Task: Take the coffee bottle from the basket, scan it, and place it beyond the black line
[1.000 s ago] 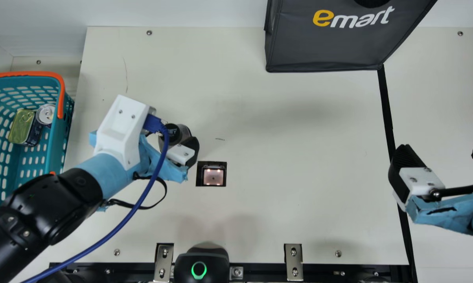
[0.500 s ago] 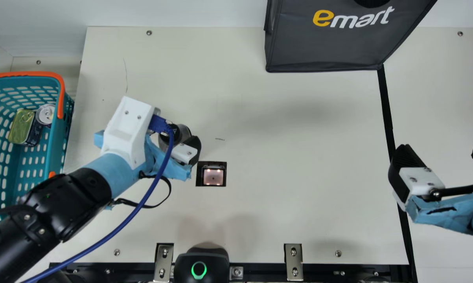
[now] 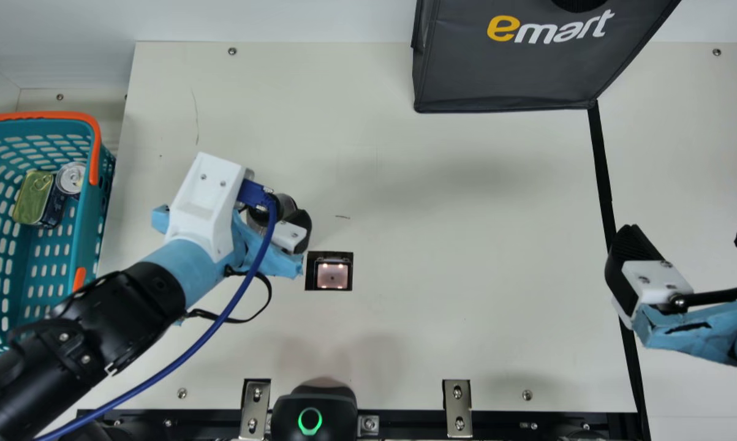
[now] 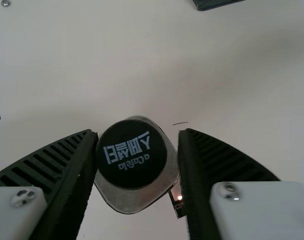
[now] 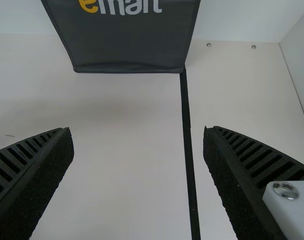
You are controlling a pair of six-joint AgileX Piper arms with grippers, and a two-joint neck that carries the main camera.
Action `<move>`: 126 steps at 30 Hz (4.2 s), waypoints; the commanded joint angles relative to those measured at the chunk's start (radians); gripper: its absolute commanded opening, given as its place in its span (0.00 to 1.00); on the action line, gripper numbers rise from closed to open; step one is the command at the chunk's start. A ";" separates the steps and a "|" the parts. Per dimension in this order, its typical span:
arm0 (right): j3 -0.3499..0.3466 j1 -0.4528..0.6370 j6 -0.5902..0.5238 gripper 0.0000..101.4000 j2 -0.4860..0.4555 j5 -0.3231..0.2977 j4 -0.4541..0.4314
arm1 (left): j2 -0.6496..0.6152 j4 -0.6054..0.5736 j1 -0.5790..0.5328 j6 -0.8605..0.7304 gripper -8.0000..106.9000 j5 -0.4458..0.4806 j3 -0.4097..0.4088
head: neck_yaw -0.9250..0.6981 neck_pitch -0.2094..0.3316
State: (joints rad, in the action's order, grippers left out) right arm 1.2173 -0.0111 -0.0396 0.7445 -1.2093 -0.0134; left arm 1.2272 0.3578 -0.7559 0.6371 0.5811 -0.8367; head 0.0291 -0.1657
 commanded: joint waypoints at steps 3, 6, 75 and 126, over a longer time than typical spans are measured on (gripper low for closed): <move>0.000 0.000 0.000 0.90 0.000 0.000 0.000 | 0.004 0.011 -0.005 0.019 0.39 -0.005 0.002 | -0.002 0.027; 0.000 0.000 0.000 0.90 0.000 0.000 0.000 | 0.006 0.015 -0.009 0.030 0.21 -0.006 0.001 | -0.002 0.027; 0.000 0.000 0.000 0.90 0.000 0.000 0.001 | -0.036 -1.201 0.482 -1.842 0.16 0.320 -0.062 | -0.002 0.027; 0.000 0.000 0.000 0.90 0.000 0.000 0.001 | 0.132 -1.323 0.531 -2.168 0.16 0.533 -0.106 | -0.002 0.027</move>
State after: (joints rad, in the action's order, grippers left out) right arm 1.2173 -0.0111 -0.0396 0.7445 -1.2096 -0.0125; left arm 1.3596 -0.9652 -0.2223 -1.5313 1.1108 -0.9422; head 0.0291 -0.1657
